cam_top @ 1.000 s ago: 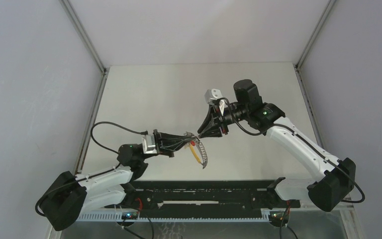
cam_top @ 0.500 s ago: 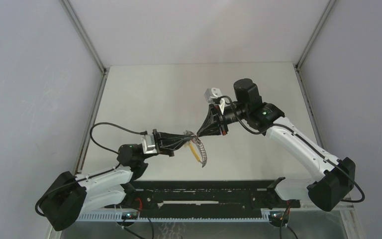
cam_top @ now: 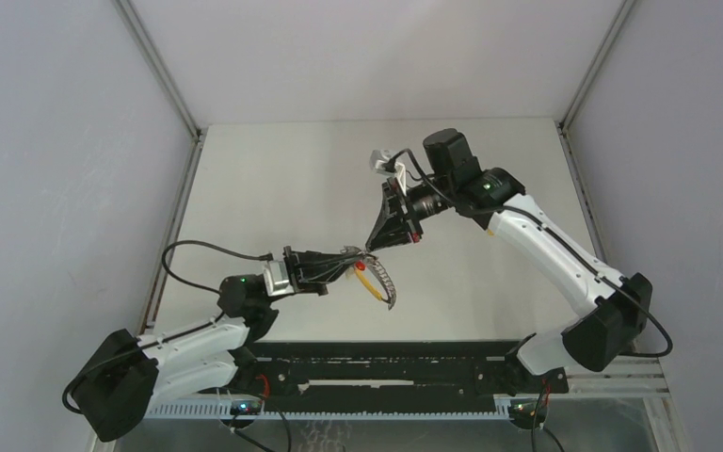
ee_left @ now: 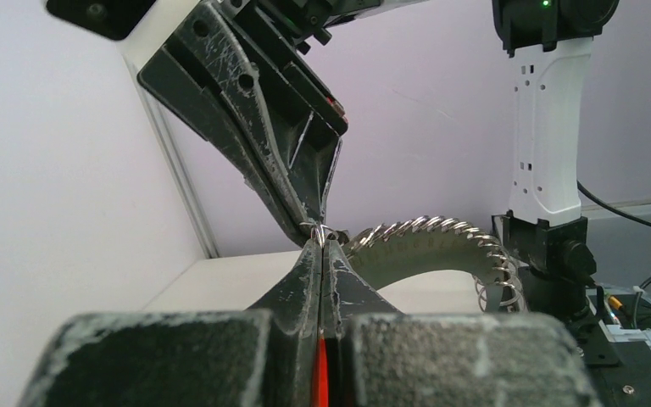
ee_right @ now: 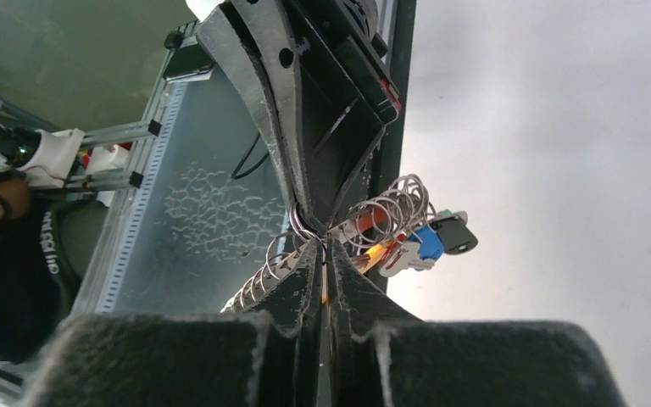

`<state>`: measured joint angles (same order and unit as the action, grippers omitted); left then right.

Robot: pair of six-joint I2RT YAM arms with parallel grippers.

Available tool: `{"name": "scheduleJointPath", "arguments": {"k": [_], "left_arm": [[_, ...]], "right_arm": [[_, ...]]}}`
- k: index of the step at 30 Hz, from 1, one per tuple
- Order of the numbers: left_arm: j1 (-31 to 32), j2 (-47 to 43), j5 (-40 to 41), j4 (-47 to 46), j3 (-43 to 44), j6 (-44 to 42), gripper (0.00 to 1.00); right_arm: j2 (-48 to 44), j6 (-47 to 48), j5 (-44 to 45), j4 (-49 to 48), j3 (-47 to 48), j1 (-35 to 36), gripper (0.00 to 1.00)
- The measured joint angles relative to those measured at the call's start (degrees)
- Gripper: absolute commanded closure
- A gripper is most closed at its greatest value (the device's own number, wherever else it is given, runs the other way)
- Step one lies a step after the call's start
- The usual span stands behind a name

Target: Put the keys on the keyring

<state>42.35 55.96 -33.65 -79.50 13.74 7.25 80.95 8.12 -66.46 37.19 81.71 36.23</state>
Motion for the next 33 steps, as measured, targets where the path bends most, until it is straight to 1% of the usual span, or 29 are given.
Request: {"name": "scheduleJointPath", "arguments": {"k": [3,9,13,17,25,27,33], "left_arm": [[0.20,-0.31,0.13,0.11,0.00,-0.57,1.00],[0.81,-1.33,0.59,0.11,0.00,-1.53,1.00],[0.96,-2.21,1.46,0.02,-0.02,-2.27,1.00],[1.27,-2.51,2.86,0.22,-0.20,-2.56,1.00],[1.70,-2.49,4.37,1.18,-0.85,-3.37,1.00],[1.95,-2.49,4.90,1.18,-0.85,-3.39,1.00],[2.67,-2.51,6.43,1.01,-0.87,-3.37,1.00]], "right_arm": [[2.25,0.20,0.46,4.46,3.17,0.48,1.00],[3.80,1.38,2.05,11.30,7.74,1.75,1.00],[5.44,3.02,4.66,16.63,11.78,3.32,1.00],[6.43,3.69,7.39,19.32,13.31,4.96,1.00],[6.19,3.48,12.59,20.11,13.35,6.03,1.00],[5.44,3.48,14.38,19.63,13.29,6.47,0.98],[-1.31,3.56,20.35,13.68,7.63,7.69,0.99]]}}
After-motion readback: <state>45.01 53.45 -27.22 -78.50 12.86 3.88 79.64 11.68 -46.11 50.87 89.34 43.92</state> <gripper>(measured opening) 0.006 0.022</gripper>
